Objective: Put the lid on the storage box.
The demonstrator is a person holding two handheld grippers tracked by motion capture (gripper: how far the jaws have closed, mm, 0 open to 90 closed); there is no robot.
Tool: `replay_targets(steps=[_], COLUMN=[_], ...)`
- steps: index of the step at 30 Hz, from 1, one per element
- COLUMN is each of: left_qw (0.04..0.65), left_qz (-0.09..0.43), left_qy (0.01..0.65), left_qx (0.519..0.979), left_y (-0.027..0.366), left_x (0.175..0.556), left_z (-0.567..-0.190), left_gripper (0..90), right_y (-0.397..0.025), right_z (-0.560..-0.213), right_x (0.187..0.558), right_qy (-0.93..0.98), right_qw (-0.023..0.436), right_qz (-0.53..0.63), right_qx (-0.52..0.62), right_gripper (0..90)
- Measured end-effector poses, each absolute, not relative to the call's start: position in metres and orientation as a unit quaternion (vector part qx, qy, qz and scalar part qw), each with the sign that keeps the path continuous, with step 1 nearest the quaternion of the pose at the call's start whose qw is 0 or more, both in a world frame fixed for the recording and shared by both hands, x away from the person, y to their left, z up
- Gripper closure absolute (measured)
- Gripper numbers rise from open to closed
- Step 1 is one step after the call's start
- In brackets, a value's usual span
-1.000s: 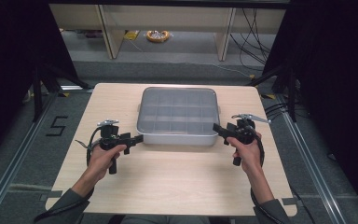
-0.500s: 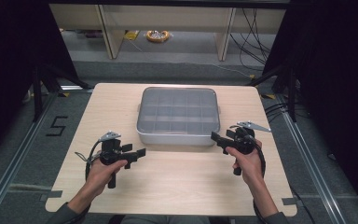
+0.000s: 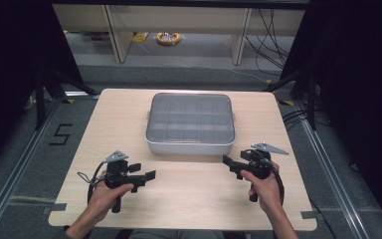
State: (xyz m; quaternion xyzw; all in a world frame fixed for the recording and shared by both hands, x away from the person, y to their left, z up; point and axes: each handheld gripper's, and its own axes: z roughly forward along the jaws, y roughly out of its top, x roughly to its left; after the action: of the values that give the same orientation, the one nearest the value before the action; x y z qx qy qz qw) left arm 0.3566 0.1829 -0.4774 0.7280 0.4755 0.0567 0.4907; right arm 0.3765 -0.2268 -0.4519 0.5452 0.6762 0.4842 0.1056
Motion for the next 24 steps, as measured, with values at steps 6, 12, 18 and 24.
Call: replay_targets(steps=[6,12,18,24], left_qw=[0.490,0.487,0.482,0.473], left_qz=[0.051,0.049,0.053,0.053], left_qy=[0.467,0.465,0.456,0.444], left_qx=[0.734,0.738,0.747,0.759], left_y=[0.184,0.186,0.186,0.184], left_x=[0.347,0.337,0.324,0.310], left_z=[-0.481,-0.485,-0.489,-0.492], left_gripper=[19.1,17.3,17.4,17.6], right_y=[-0.228,-0.228,-0.226,-0.225], right_z=[-0.459,-0.468,-0.474,-0.479], right_x=[0.363,0.348,0.334,0.317], right_qy=[0.690,0.707,0.718,0.729], right_qw=[0.113,0.121,0.118,0.109], right_qz=[0.471,0.464,0.456,0.449], right_qx=[0.538,0.519,0.513,0.505], right_gripper=[17.3,18.3,18.6,18.7])
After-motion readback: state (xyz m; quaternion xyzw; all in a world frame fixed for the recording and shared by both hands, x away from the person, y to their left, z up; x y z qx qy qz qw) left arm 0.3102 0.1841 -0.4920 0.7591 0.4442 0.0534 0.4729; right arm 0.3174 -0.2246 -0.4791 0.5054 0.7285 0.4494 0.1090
